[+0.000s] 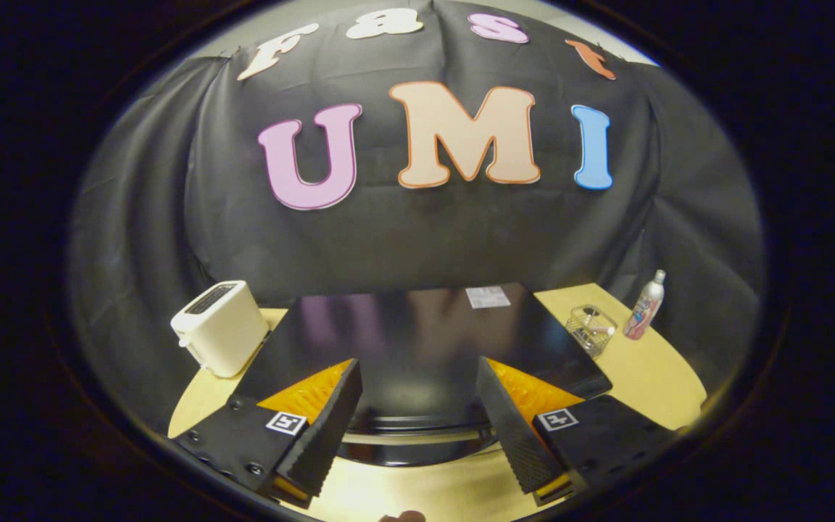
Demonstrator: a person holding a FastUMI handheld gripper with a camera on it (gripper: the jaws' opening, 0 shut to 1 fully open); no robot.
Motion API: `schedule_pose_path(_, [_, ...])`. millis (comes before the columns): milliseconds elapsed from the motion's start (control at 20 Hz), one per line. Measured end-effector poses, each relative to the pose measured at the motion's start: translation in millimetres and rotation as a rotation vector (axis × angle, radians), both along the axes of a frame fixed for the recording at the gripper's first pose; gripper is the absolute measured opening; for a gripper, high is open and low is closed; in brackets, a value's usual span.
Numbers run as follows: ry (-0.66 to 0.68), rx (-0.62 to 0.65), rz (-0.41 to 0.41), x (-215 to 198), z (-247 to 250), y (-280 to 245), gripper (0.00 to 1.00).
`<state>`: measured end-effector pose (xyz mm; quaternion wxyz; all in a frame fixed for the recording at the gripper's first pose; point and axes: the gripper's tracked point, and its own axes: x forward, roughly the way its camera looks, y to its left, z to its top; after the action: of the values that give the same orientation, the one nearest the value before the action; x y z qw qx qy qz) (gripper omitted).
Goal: Open the toaster oven, put the food inside, and close the toaster oven door.
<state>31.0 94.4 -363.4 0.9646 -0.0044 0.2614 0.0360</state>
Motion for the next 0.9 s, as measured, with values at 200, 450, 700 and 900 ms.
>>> schedule_pose_path(200, [0.005,0.006,-0.008,-12.0,-7.1,-0.7,0.99])
schedule_pose_path(450, [0.006,-0.012,0.021,-24.9,-8.1,1.6,0.99])
schedule_pose_path(700, [0.028,-0.006,0.029,-43.8,-11.2,1.8,0.99])
schedule_pose_path(900, [0.029,0.008,0.027,-59.5,-8.2,-1.7,1.00])
